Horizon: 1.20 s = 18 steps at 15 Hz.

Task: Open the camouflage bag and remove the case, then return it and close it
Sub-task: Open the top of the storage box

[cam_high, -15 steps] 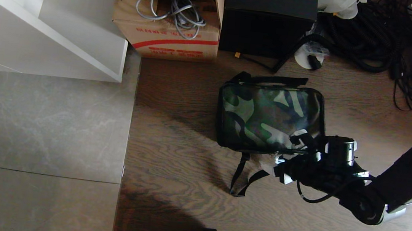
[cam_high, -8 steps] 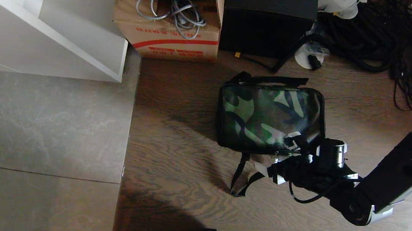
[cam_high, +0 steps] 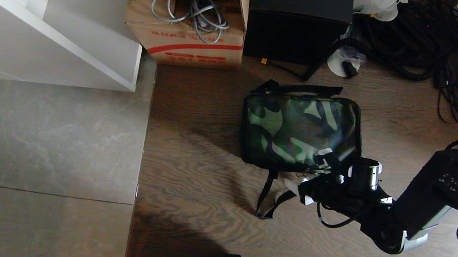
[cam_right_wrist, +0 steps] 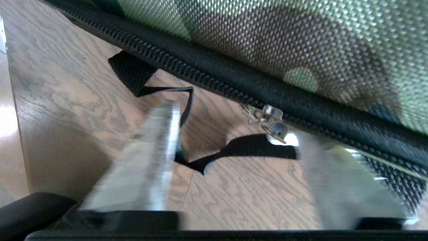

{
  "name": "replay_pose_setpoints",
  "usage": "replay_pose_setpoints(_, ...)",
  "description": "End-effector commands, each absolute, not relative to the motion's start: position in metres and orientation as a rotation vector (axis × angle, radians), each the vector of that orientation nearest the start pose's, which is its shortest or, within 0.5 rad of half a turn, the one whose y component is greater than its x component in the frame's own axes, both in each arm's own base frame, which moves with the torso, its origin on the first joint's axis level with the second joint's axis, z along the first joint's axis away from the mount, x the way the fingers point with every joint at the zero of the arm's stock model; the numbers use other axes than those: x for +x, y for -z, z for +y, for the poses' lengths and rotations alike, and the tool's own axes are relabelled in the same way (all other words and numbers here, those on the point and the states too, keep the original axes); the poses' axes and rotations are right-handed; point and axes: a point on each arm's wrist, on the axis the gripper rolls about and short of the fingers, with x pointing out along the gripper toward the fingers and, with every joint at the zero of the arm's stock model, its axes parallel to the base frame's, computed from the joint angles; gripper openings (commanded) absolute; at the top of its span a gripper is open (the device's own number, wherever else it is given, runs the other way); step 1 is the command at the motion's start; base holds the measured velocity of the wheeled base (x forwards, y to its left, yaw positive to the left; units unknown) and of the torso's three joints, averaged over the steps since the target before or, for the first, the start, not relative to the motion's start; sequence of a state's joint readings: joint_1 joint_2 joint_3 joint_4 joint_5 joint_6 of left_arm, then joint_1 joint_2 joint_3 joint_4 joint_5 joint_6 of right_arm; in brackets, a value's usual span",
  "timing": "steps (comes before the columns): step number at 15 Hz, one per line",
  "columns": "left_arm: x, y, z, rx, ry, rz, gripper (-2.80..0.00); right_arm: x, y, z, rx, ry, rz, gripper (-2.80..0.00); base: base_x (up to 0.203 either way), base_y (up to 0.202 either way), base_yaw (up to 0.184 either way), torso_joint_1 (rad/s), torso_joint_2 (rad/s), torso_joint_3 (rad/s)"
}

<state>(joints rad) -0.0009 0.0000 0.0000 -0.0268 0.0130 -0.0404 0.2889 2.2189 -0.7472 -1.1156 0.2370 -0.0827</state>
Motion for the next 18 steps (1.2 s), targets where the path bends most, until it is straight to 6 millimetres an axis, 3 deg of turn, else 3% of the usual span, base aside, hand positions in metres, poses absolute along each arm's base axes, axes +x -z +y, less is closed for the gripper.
replay_pose_setpoints(1,-0.022,-0.076,0.000,-0.042,-0.013,-0.020,-2.80,0.354,-0.033,0.111,-0.094,-0.538,0.330,-2.80,0.000,0.000,0.000,0.000,0.00,0.000)
replay_pose_setpoints(9,-0.022,-0.076,0.000,-0.042,-0.012,-0.020,-2.80,0.345,-0.047,0.111,-0.102,-0.553,0.277,-2.80,0.000,0.000,0.000,0.000,0.00,0.000)
replay_pose_setpoints(14,-0.022,-0.076,0.000,-0.042,-0.012,-0.020,-2.80,0.318,-0.065,0.099,-0.156,-0.608,0.320,-2.80,0.000,0.000,0.000,0.000,0.00,0.000)
replay_pose_setpoints(18,-0.022,-0.076,0.000,-0.042,-0.012,-0.019,-2.80,0.313,-0.078,0.082,-0.150,-0.597,0.332,-2.80,0.000,0.000,0.000,0.000,0.00,0.000)
